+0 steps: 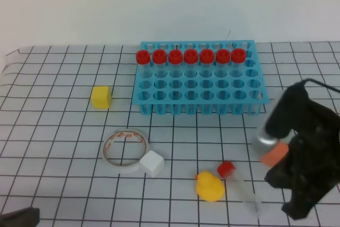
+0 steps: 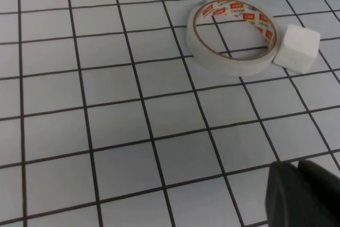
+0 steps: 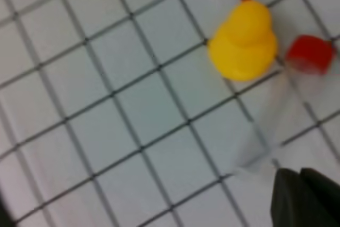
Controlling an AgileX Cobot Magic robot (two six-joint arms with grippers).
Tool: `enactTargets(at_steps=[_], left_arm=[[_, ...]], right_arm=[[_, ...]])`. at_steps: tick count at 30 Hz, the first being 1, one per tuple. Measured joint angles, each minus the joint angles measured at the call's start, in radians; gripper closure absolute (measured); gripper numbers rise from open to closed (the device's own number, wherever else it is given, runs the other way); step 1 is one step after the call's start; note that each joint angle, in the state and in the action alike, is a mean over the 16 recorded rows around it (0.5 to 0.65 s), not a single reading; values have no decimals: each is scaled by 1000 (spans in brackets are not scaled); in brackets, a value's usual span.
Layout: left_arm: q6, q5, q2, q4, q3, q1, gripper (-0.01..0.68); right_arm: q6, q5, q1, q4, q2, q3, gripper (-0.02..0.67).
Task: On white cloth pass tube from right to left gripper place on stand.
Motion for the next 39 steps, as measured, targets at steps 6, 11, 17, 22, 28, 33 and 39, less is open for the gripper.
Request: enactTargets(at_steps=[6,11,17,22,28,33,39], left_arm=[[0,1,0,0,0,0,674],[0,4,0,0,0,0,674],[0,5,0,0,0,0,674],[0,8,0,0,0,0,674],[0,17,0,0,0,0,674],[0,25,0,0,0,0,674],[0,28,0,-1,0,0,674]], right_arm=[[137,6,79,-140,103,-82,458],[181,18,89,-158,203,-120,309],[187,5,90,-138,311,-131,207],[187,-13,90,-133,370,-133,248],[187,-30,90,-135,400,-135,342],[187,-37,90,-139,408,-136,401],[194,-27,90,-148,412,-159,422]])
